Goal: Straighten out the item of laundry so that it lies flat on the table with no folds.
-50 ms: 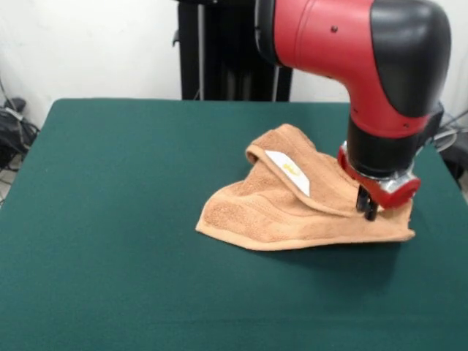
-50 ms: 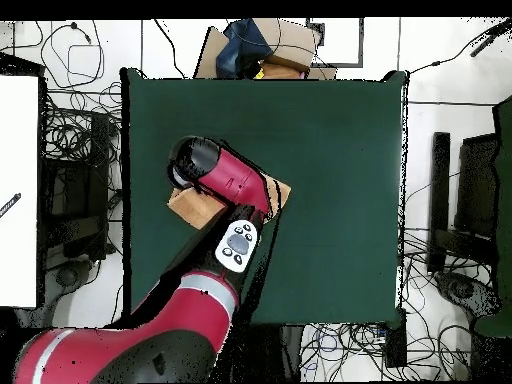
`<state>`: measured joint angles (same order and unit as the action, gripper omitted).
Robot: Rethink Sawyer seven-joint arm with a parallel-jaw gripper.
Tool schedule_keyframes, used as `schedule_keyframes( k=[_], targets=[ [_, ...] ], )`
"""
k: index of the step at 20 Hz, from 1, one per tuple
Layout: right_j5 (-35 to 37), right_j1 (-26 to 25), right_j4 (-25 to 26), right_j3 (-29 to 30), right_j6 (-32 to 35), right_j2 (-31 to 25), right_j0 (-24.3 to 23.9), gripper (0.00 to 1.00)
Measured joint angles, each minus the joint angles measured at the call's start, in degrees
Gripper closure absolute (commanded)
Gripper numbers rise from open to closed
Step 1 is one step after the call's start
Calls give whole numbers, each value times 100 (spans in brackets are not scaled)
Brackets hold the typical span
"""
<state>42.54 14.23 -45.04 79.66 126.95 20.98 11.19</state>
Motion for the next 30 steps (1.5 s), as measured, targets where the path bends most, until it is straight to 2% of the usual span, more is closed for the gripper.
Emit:
schedule_keyframes(
  k=[7,8,18,30],
  targets=[
    [-4,202,-238,340,0,-44,-133,100],
    [-6,217,-278,384,0,-60,-157,0],
    [-614,331,-477,876,0,-356,-237,0],
    [-1018,275,-479,1147,0,-777,-504,0]
  ],
)
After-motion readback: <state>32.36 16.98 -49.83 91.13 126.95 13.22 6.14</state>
